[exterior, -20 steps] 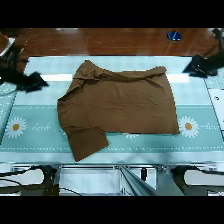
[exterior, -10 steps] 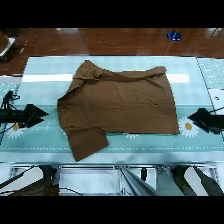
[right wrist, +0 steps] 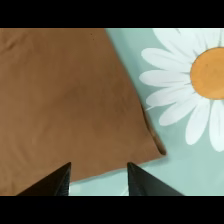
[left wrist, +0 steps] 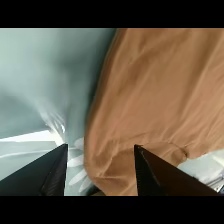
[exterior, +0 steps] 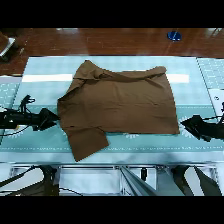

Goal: Fold the shirts.

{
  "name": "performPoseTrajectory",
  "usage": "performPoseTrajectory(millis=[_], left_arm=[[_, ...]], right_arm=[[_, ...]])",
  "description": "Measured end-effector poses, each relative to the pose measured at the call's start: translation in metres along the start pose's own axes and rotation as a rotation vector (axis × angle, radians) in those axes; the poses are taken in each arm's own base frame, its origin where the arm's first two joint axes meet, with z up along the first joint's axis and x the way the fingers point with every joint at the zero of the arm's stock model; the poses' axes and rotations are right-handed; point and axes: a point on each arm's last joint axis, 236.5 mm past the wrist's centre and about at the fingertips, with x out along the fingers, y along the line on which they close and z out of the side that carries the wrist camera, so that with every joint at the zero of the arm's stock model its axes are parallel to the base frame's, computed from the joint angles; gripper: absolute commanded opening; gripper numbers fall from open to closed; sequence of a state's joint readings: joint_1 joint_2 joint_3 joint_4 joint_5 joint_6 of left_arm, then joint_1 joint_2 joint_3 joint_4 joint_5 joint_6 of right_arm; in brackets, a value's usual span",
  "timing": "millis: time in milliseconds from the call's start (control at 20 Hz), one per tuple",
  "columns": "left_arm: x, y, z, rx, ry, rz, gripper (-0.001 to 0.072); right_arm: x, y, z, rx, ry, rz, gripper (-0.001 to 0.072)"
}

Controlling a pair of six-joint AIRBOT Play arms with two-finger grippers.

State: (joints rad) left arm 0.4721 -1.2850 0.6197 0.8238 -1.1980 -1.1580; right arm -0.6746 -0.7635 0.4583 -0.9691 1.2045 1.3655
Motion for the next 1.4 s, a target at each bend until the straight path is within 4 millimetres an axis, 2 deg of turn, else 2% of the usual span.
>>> performPoseTrajectory(millis=[200,400,450,500,550,600,800,1000,1250,1400], left_arm=[[0.015,-0.003,-0.011,-0.023,0.071,-0.013,0.0504],[0.022,-0.003,-0.021,-0.027,0.125,-0.01,0.0501],[0.023,-0.003,-0.024,-0.021,0.137,-0.005,0.0402],[0.025,-0.001,-0.026,-0.01,0.146,0.008,0.0207],[0.027,0.002,-0.026,-0.001,0.147,0.024,0.0045],[0.028,0.004,-0.027,0.005,0.153,0.034,0.0023],[0.029,0.001,-0.029,0.008,0.16,0.034,0.0023],[0.03,0.0,-0.029,0.006,0.162,0.031,0.0023],[0.03,0.0,-0.03,0.005,0.163,0.029,0.0023],[0.03,-0.001,-0.03,0.006,0.163,0.029,0.0022]], right_arm=[[0.0,0.001,-0.001,0.002,0.001,0.006,0.0412],[0.001,0.001,0.0,0.002,-0.003,0.007,0.0412],[0.0,0.001,0.002,0.003,-0.011,0.005,0.0412],[0.0,0.0,0.004,0.003,-0.023,0.002,0.0412],[0.0,-0.002,0.007,0.005,-0.035,-0.004,0.0412],[0.0,-0.005,0.01,0.01,-0.047,-0.018,0.0412],[0.001,-0.036,0.014,0.06,-0.053,-0.14,0.0412],[0.015,-0.058,-0.001,0.125,0.052,-0.198,0.0412],[0.039,-0.051,-0.013,0.17,0.167,-0.118,0.0408],[0.052,-0.037,-0.011,0.196,0.189,-0.042,0.0408]])
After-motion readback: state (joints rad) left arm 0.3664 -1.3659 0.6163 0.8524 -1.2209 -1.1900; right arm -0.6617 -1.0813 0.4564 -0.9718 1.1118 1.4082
